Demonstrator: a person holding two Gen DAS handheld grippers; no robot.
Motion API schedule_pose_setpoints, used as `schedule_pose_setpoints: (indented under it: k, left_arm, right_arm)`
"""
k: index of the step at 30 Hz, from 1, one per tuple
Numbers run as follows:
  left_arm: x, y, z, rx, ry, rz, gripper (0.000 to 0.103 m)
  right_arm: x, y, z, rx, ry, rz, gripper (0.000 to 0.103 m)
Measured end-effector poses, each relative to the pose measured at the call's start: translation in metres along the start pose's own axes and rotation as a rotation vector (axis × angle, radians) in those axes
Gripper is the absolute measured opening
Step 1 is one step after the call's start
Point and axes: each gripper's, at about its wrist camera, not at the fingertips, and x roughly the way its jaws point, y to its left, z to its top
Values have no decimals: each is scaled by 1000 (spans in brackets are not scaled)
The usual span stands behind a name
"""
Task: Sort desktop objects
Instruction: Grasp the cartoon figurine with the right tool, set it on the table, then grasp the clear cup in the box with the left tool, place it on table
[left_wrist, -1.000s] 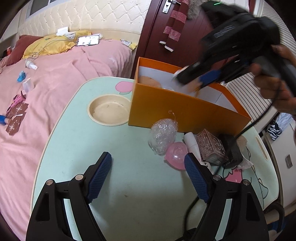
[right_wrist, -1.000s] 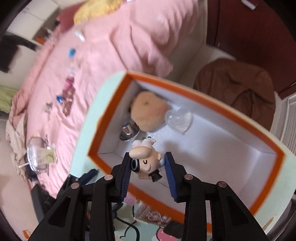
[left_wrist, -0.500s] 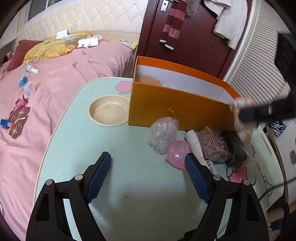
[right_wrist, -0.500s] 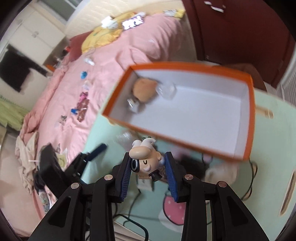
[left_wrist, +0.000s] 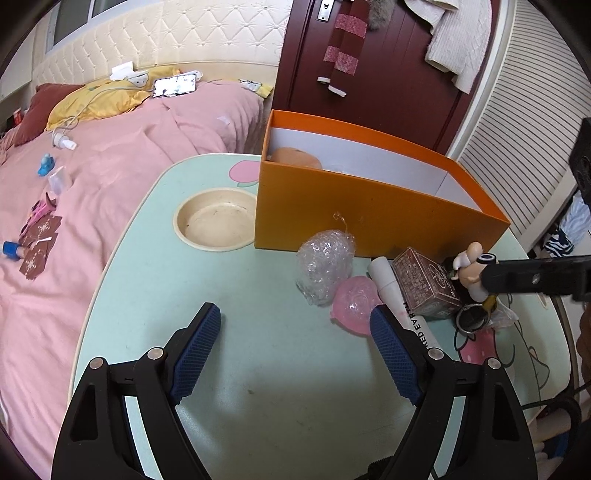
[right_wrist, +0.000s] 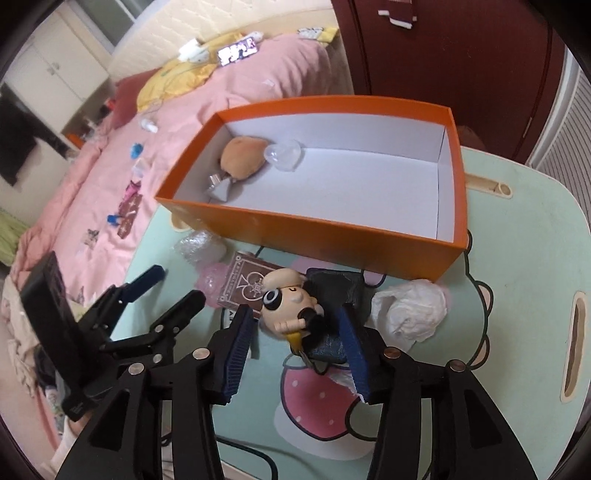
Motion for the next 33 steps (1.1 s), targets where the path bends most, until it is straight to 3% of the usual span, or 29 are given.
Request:
schedule_pose_setpoints:
  k: [6, 10, 12, 14, 15, 17, 21, 25, 31, 33]
  left_arm:
    - [-15, 8, 18, -50, -31, 0, 83]
    - [-33, -15, 62, 84, -90, 16, 83]
    - [-30, -31, 89, 171, -79, 42, 81]
    - [-14, -45, 115, 245, -30, 46, 57]
    - [0, -52, 126, 273, 16, 41, 54]
    - [31, -66, 143, 332, 115, 43, 53]
    - [81, -85, 156, 378, 239, 40, 53]
    - [114, -99, 159, 419, 328, 56, 34]
    - [149, -97, 155, 413, 443, 142, 37]
    - [149, -92, 158, 371, 445, 119, 38]
  right_arm:
    - [-29, -20, -6, 68, -159, 30, 55]
    - [-37, -27, -10, 81, -204, 64, 55]
    - [-37, -26, -13, 73, -218, 78, 55]
    - [-37, -25, -14, 67, -222, 95, 55]
    - [-37, -25, -14, 64, -223, 104, 55]
    - [-35, -25, -16, 63, -228, 122, 55]
    - [-31, -32, -21, 97, -228, 175, 56]
    - [-28, -44, -25, 142, -213, 233, 58]
    - [-30, -55, -28, 186, -203, 310, 60]
    - [-30, -55, -29, 191, -201, 327, 62]
